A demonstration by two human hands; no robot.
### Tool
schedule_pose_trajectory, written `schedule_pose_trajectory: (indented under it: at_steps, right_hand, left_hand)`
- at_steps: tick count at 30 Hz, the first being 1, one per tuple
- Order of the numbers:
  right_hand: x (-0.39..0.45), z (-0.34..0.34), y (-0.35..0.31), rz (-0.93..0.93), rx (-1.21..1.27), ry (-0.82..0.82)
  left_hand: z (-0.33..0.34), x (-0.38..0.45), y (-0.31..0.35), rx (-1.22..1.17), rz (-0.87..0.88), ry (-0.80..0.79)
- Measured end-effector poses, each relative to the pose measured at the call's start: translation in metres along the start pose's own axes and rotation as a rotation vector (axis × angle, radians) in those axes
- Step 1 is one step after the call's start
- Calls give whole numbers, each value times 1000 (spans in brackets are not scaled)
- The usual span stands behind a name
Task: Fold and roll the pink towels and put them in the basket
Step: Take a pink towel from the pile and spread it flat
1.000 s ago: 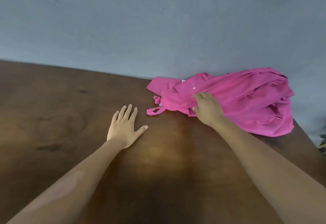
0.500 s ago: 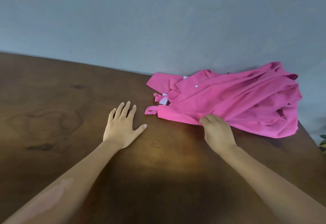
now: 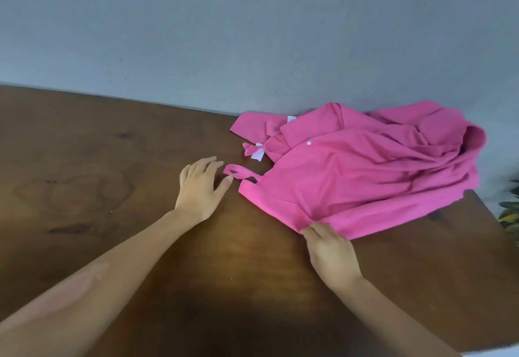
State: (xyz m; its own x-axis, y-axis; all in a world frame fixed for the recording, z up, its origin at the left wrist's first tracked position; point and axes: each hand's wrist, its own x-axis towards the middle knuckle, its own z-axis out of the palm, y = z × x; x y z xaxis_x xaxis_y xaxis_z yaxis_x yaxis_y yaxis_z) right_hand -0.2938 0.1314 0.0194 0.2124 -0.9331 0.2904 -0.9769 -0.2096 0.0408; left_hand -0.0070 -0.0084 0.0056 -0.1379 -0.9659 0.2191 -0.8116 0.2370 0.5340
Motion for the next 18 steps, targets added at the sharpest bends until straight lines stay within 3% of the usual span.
schedule_pose_trajectory:
  at_steps: [4,10,15,18]
  right_hand:
    - [-5,0,-15,-7,9,-3]
    - [-2,-19,-18,-14,66,40]
    - [11,-38,15,55,27,135]
    - [16,-41,44,149,-79,83]
  left_hand:
    - [0,26,34,-61,125,42]
    - [12,53,61,86,92,-350]
    - [17,41,66,153,123,-439]
    - [12,24,67,145,218,-453]
